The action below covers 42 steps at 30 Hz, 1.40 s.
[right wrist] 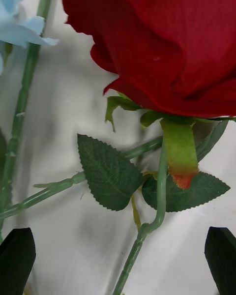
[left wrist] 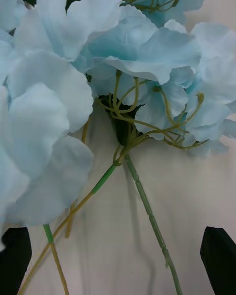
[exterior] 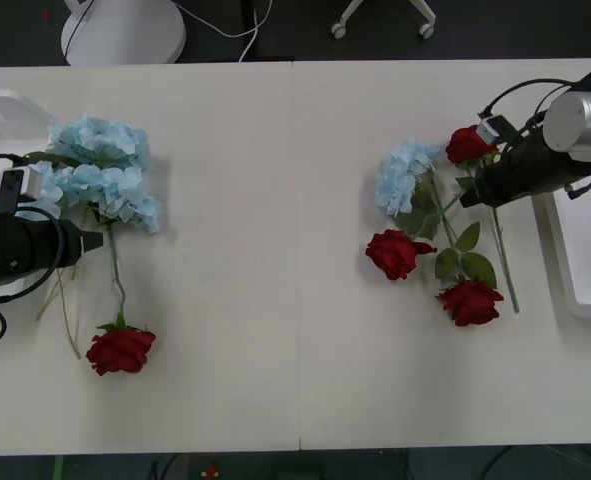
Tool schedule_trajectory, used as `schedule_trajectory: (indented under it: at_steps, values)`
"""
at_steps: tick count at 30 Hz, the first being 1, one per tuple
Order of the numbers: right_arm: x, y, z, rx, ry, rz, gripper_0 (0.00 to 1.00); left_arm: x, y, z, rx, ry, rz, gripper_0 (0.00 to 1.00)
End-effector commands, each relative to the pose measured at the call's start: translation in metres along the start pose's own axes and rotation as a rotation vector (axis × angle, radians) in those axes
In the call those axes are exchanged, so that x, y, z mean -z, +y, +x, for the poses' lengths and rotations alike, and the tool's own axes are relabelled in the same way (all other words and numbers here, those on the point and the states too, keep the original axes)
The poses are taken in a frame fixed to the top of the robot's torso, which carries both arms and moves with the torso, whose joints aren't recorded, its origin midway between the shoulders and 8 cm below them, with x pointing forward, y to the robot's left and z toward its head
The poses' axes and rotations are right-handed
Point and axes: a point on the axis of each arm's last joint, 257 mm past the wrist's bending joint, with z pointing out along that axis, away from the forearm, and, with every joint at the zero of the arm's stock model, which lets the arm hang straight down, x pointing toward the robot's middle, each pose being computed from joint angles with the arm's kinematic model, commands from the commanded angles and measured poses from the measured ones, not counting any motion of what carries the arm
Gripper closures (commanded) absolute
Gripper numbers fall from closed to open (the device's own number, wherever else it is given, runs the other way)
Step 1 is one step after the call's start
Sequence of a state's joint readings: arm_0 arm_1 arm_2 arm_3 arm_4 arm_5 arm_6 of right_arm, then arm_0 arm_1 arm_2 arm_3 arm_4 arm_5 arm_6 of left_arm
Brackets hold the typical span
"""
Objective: Put the red flowers into the right box and the blue flowers into the left box
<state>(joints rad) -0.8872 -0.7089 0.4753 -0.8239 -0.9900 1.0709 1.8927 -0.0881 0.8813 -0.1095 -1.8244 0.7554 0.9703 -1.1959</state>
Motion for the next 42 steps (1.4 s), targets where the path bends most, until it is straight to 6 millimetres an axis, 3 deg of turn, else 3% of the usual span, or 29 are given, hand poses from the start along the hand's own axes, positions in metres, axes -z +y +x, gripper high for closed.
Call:
schedule_trajectory:
  at_steps: [1,8,14,15,17,21,24,28,35,38,42]
  values:
    - [0.005,0.006,-0.036,0.027,-0.061,0.024,0.00,0.010,0.040,0.008,-0.097,0.039,-0.105,0.00]
    - [-0.013,0.012,-0.033,0.035,-0.064,0.043,0.00,0.009,0.062,0.030,-0.150,0.127,-0.157,0.00]
    - [-0.019,0.016,-0.034,0.055,-0.072,0.057,0.01,0.010,0.070,0.035,-0.160,0.159,-0.183,0.00]
    - [-0.019,0.017,-0.034,0.056,-0.073,0.055,0.18,0.010,0.073,0.037,-0.155,0.164,-0.188,0.00]
    - [-0.020,0.020,-0.034,0.058,-0.072,0.053,0.41,0.009,0.078,0.038,-0.146,0.171,-0.194,0.00]
    - [-0.022,0.023,-0.035,0.060,-0.071,0.051,0.59,0.007,0.083,0.033,-0.134,0.168,-0.205,0.00]
    - [-0.022,0.025,-0.036,0.060,-0.073,0.051,0.83,0.003,0.080,0.028,-0.117,0.160,-0.197,0.00]
    - [-0.024,0.028,-0.036,0.054,-0.072,0.047,1.00,-0.004,0.074,0.019,-0.113,0.139,-0.192,0.00]
    - [-0.015,0.023,-0.042,0.030,-0.078,0.040,1.00,-0.010,0.058,-0.002,-0.123,0.098,-0.172,0.00]
    - [0.006,0.014,-0.051,-0.003,-0.071,0.019,1.00,-0.014,0.051,-0.003,-0.130,0.092,-0.165,0.00]
    - [0.051,-0.004,-0.068,-0.074,-0.082,-0.039,1.00,-0.021,0.045,0.000,-0.153,0.085,-0.177,0.00]
